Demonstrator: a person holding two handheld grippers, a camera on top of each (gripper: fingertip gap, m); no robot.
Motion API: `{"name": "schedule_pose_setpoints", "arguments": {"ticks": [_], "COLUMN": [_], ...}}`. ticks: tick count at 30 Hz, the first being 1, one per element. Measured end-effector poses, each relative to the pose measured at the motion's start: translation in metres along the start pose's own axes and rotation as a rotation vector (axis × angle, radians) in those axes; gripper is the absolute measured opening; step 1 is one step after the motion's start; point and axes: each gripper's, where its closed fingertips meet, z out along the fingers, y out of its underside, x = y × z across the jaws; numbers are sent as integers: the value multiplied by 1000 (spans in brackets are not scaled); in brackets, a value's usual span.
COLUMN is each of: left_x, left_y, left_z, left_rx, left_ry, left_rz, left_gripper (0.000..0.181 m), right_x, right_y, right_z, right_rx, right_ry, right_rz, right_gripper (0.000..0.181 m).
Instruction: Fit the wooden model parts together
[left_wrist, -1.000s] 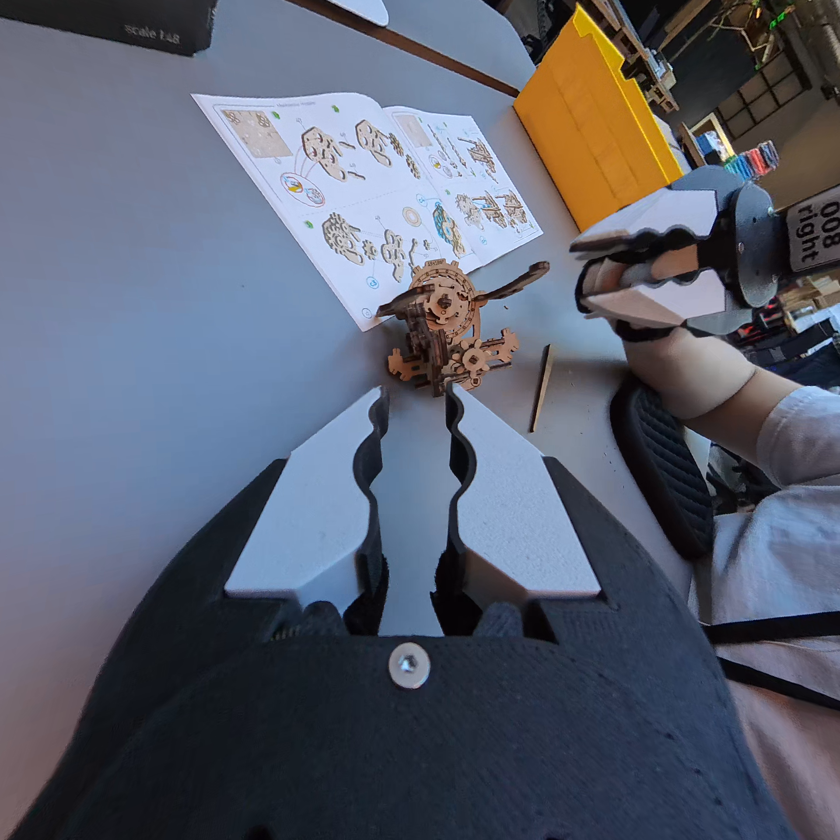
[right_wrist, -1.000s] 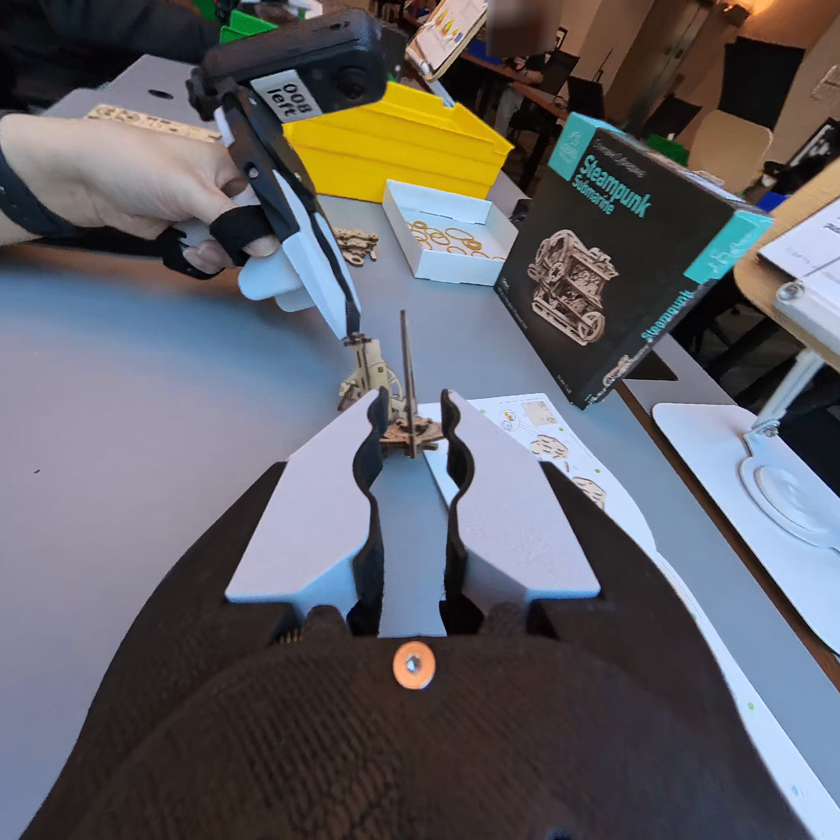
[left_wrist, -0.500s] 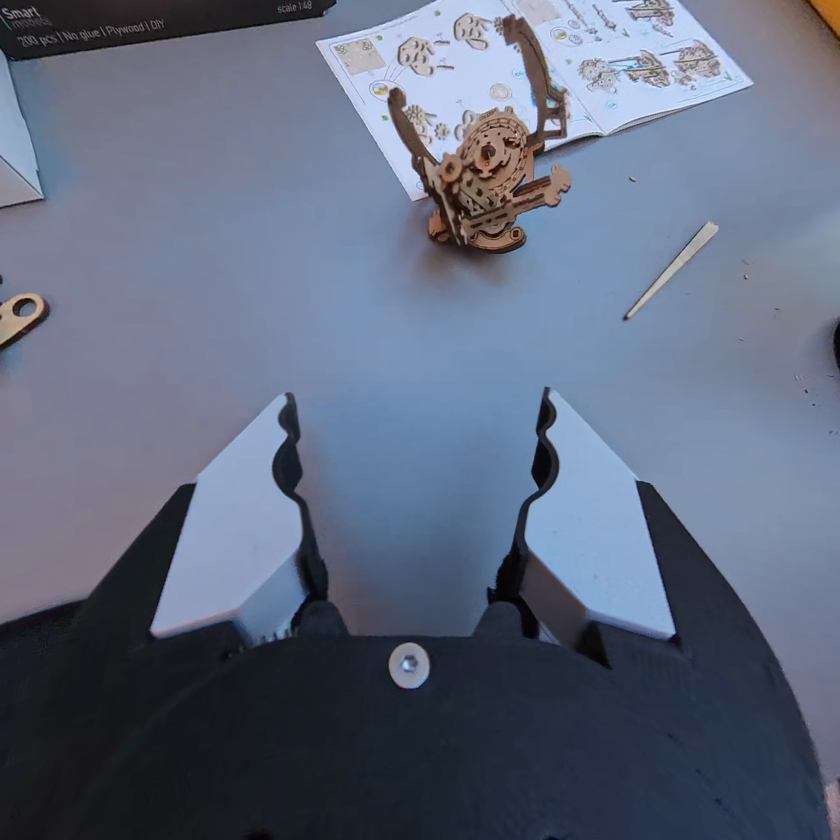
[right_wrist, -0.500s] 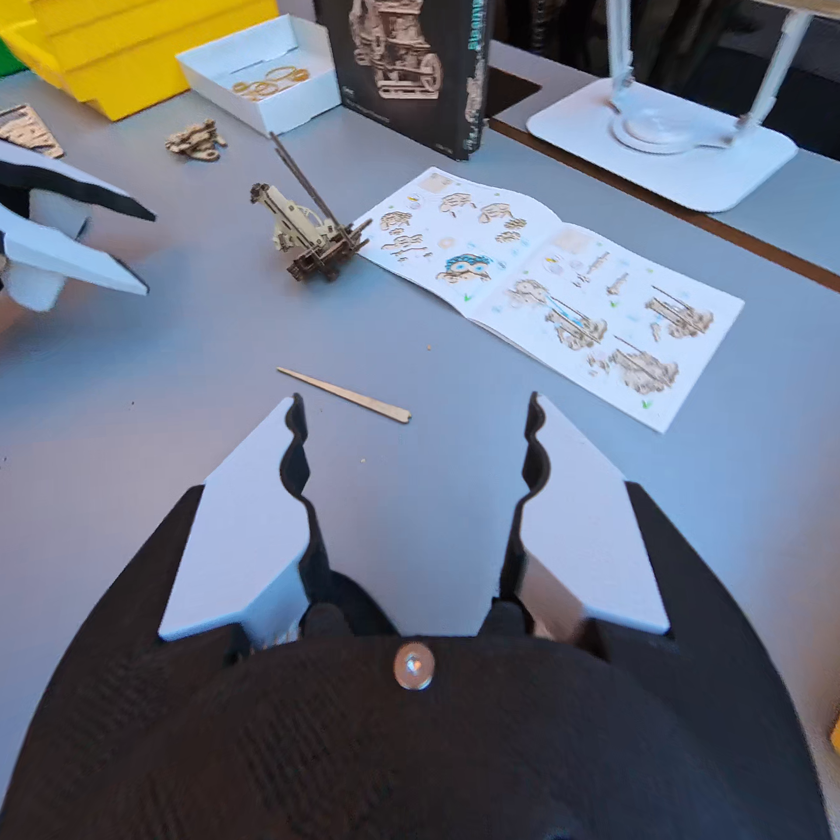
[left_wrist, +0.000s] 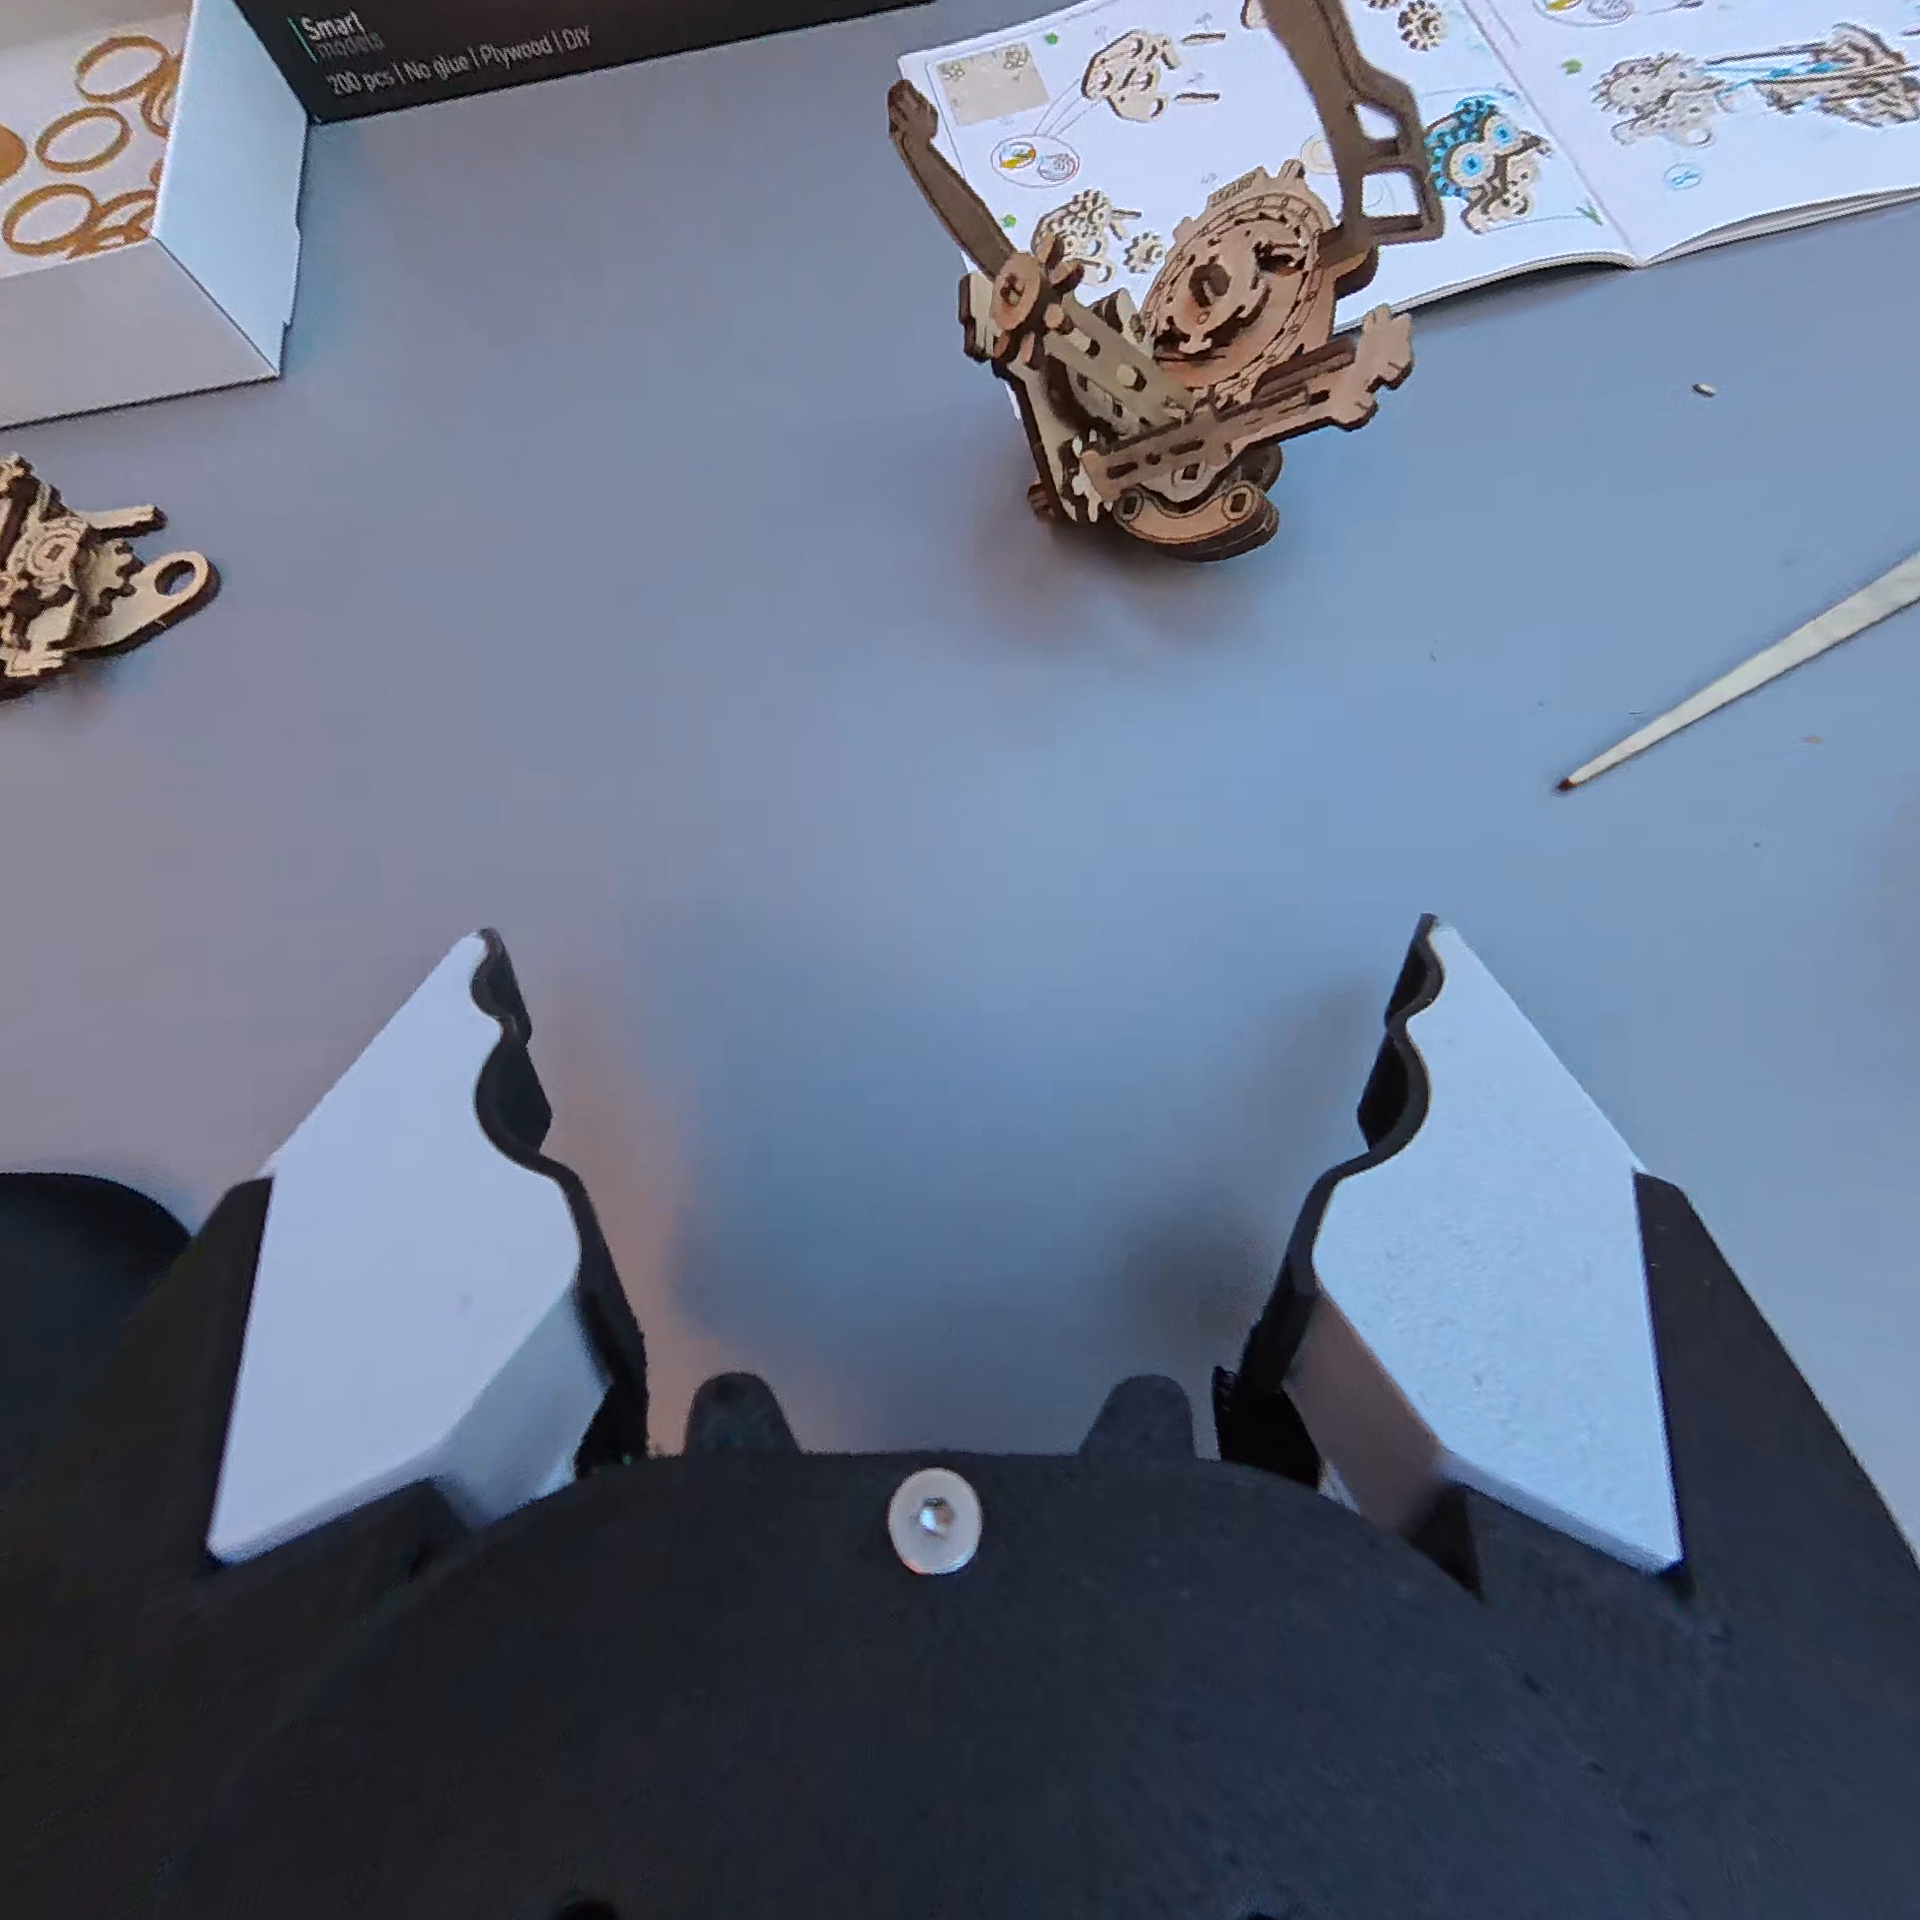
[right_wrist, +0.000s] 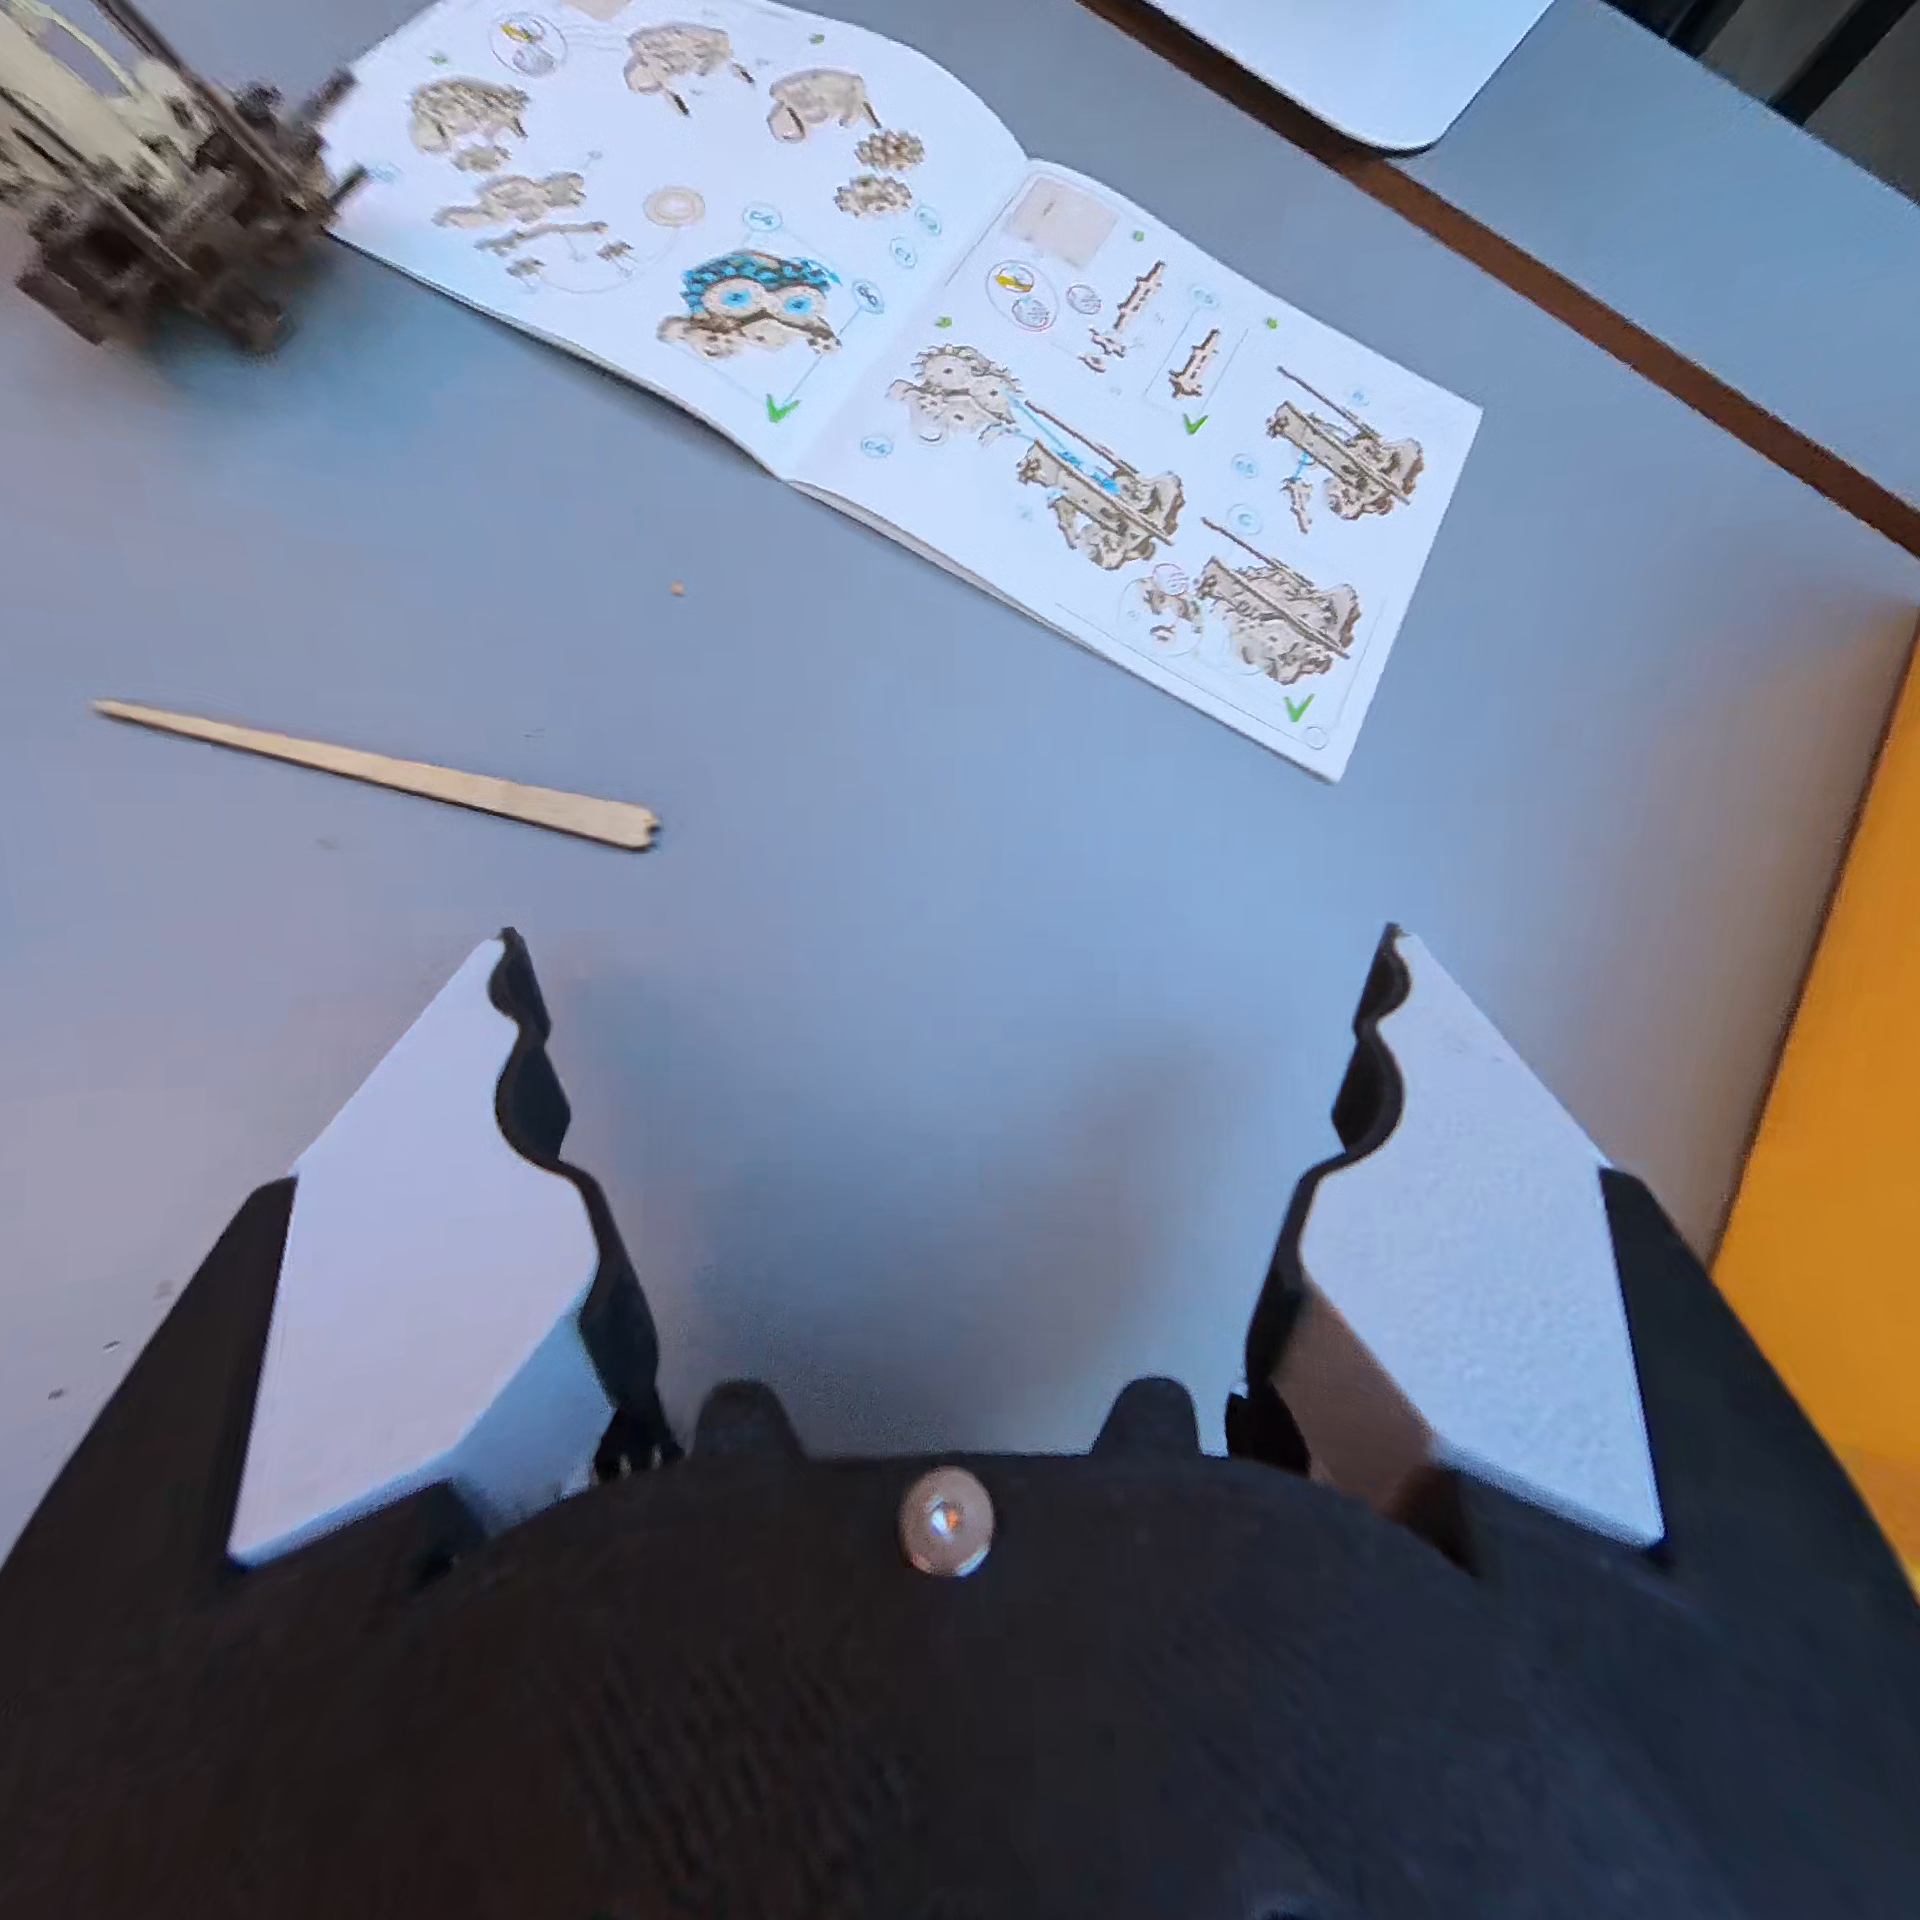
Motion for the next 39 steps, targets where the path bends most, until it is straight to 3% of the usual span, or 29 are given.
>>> {"name": "schedule_pose_setpoints", "arguments": {"ticks": [1,8,23,28,30,39], "left_x": [-2,-7,-6,-7,-7,-7], "left_y": [0,5,6,6,6,6], "left_z": [3,19,20,20,20,19], "left_rx": [-1,-84,-91,-92,-92,-92], "left_ry": [-13,-29,-19,-20,-20,-20], "left_rz": [-8,-70,-77,-79,-79,-80], "left_gripper": [158,157,157,157,157,157], "right_x": [6,10,6,-3,-9,-4], "right_y": [3,12,14,17,16,19], "right_z": [6,29,24,11,9,14], "right_rx": [-32,-35,-30,13,24,-15], "right_ry": [5,-74,-95,-120,-149,-168], "right_rz": [-14,144,113,18,-5,60], "right_gripper": [149,150,148,147,139,142]}}
